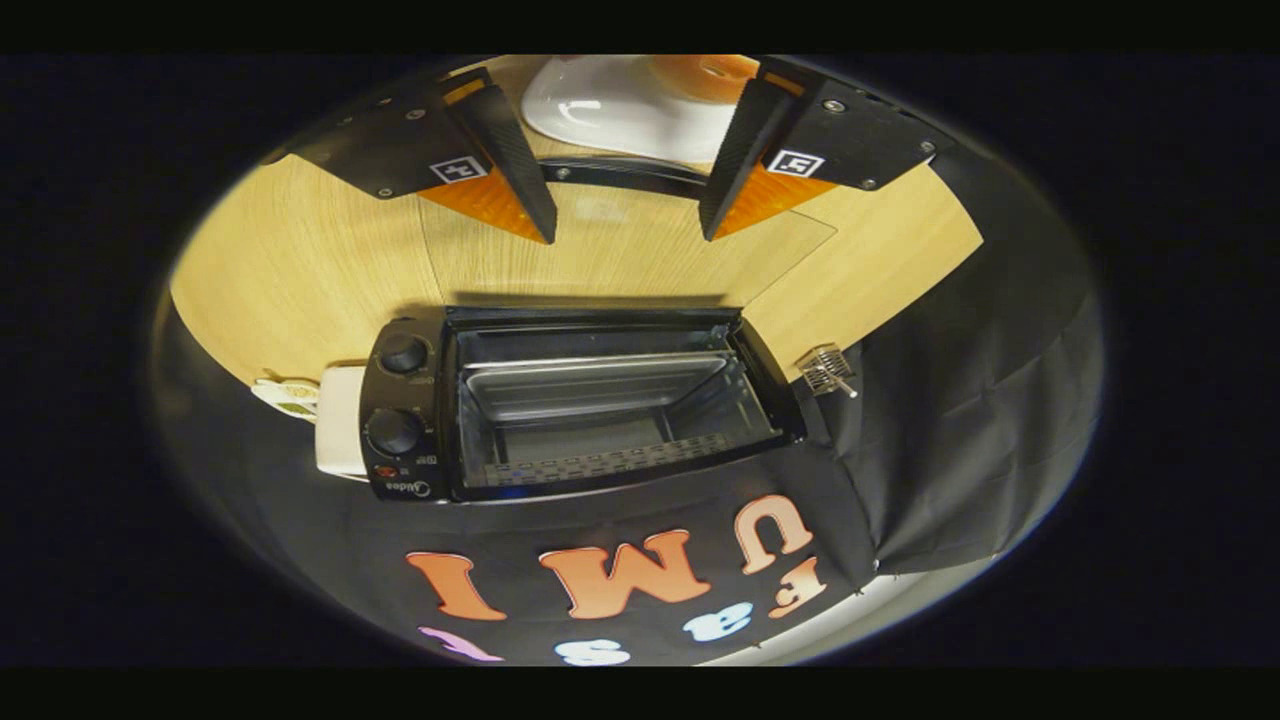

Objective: Open the toaster oven, put the food inside, and close the toaster oven door.

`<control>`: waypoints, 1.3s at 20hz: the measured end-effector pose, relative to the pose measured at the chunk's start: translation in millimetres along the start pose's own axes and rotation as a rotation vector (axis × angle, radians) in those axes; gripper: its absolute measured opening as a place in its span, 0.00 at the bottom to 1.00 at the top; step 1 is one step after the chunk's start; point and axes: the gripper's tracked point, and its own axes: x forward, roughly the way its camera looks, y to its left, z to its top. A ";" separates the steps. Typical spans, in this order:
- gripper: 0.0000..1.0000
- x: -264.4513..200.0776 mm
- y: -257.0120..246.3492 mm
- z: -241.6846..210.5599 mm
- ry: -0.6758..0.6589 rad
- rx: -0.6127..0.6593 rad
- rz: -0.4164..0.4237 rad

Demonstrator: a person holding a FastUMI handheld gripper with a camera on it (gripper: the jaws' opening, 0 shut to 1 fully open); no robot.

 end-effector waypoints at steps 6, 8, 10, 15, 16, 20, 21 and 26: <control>0.82 -4.5 -7.8 -4.5 -0.019 -0.045 -0.010; 0.82 -6.9 -9.5 -1.4 -0.031 -0.062 -0.020; 0.82 -8.0 -14.3 3.6 -0.037 -0.036 -0.028; 0.82 -29.6 -17.5 11.6 -0.070 0.046 -0.001; 0.84 -34.8 -15.4 11.5 -0.077 0.040 0.015; 0.89 -57.0 -5.8 7.2 -0.100 -0.032 0.053; 0.90 -63.7 1.1 5.4 -0.106 -0.048 0.074; 0.93 -82.0 31.8 -21.0 -0.070 -0.141 0.193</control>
